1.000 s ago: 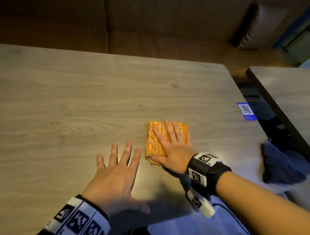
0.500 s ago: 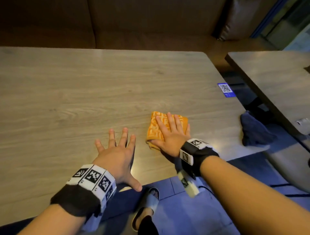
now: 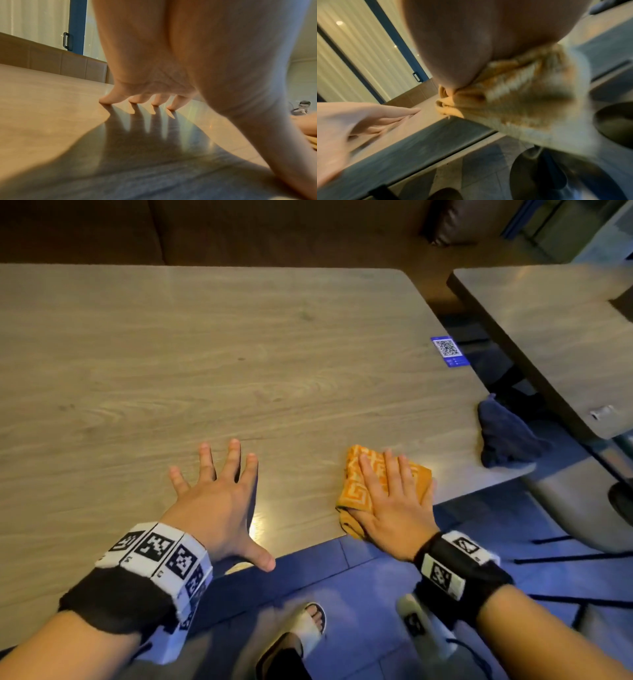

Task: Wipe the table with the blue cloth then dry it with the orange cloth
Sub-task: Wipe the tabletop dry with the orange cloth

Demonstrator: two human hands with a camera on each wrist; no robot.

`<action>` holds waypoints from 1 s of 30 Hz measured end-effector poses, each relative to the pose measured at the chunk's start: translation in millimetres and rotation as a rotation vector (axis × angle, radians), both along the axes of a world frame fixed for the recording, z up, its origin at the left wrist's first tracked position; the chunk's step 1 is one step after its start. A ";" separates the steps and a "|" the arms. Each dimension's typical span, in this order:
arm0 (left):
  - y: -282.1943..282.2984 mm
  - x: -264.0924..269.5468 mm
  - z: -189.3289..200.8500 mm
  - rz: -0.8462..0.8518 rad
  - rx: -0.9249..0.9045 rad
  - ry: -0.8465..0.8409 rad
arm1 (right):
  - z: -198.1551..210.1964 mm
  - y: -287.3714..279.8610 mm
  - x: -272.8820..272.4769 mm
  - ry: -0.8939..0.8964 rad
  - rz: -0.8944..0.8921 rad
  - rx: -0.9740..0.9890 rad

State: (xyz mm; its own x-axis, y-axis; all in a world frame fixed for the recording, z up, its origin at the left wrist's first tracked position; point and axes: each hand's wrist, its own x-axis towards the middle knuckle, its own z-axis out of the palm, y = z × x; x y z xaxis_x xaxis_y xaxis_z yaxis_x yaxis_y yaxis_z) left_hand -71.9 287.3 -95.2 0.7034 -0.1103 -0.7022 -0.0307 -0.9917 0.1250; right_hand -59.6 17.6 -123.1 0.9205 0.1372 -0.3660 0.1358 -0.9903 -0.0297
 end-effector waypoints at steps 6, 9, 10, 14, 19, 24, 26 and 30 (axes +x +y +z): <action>-0.6 -0.5 0.7 -0.004 0.007 -0.001 | 0.3 26.3 44.1 -0.057 -0.021 -0.023; 0.1 3.6 3.5 -0.008 0.024 0.005 | 5.4 15.4 10.9 0.017 0.087 -0.018; 0.6 8.5 5.1 0.002 0.009 0.002 | 6.0 12.8 11.3 0.041 0.097 -0.018; 0.0 52.4 4.7 0.057 -0.063 -0.059 | -3.7 30.1 75.1 -0.017 0.092 0.005; -11.2 139.5 2.5 0.089 -0.033 -0.099 | -12.7 74.3 154.7 -0.036 0.068 0.010; 15.5 209.9 1.9 0.122 -0.007 -0.100 | -3.3 43.6 125.3 -0.071 0.280 0.040; 23.2 216.8 -2.2 0.137 0.030 -0.084 | -6.9 44.9 149.6 -0.045 0.273 0.041; 27.6 208.5 -3.3 0.141 0.026 -0.090 | -11.4 76.8 224.3 -0.115 0.183 0.050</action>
